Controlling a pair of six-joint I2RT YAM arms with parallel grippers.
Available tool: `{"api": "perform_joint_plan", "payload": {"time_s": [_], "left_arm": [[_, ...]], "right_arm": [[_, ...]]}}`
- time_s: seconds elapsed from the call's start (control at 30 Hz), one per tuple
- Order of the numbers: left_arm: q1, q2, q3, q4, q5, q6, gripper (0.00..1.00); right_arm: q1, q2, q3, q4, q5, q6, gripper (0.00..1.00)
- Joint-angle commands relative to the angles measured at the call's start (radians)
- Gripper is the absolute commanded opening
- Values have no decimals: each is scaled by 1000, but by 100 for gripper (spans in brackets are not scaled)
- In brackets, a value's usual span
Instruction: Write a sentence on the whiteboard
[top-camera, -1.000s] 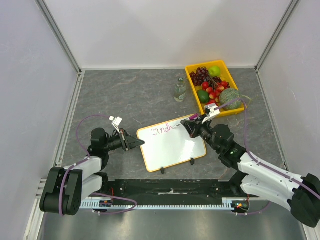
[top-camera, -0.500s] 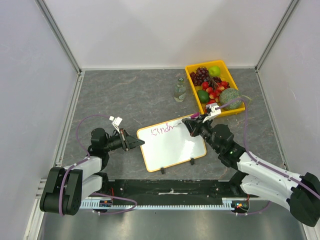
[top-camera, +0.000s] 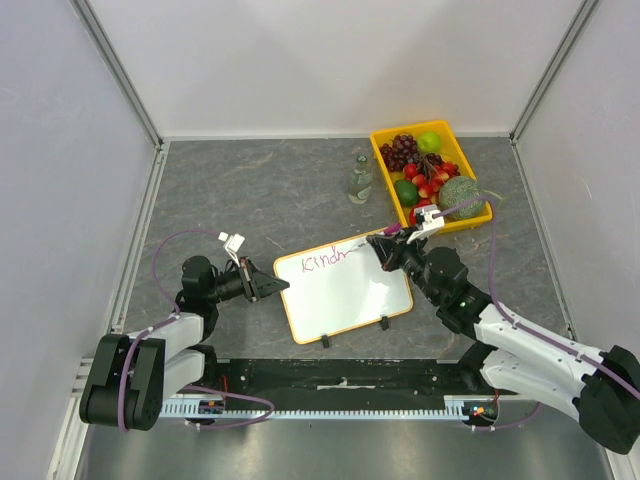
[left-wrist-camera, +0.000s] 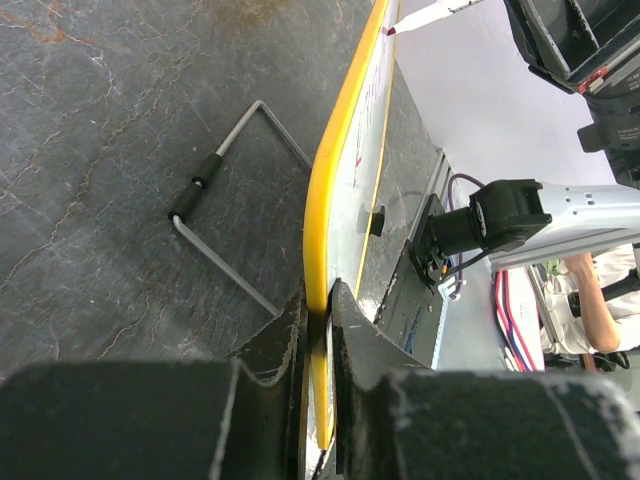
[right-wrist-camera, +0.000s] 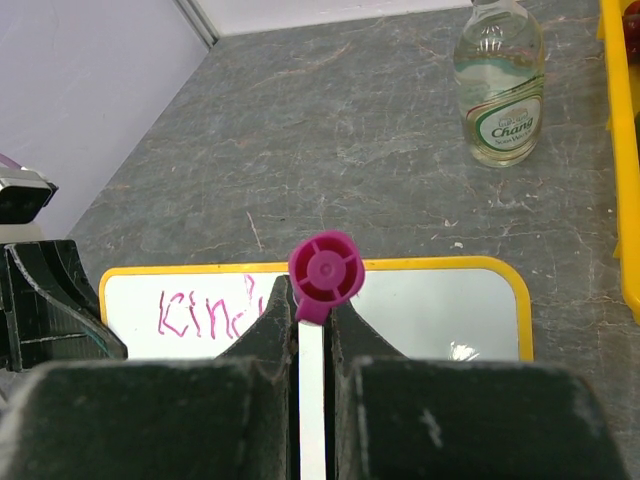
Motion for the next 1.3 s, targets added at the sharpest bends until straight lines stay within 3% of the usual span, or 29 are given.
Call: {"api": "perform_joint_plan", "payload": {"time_s": [0.0, 0.37, 1.27], "left_arm": [[0, 8, 15, 13, 0, 23, 2], [-1, 8, 15, 15, 0, 23, 2], [-1, 16, 15, 19, 1, 21, 2]], "right_arm": [[-9, 19, 37, 14, 30, -9, 0], [-9, 30, 25, 69, -12, 3, 0], [-9, -9, -36, -33, -63, -17, 0]]}}
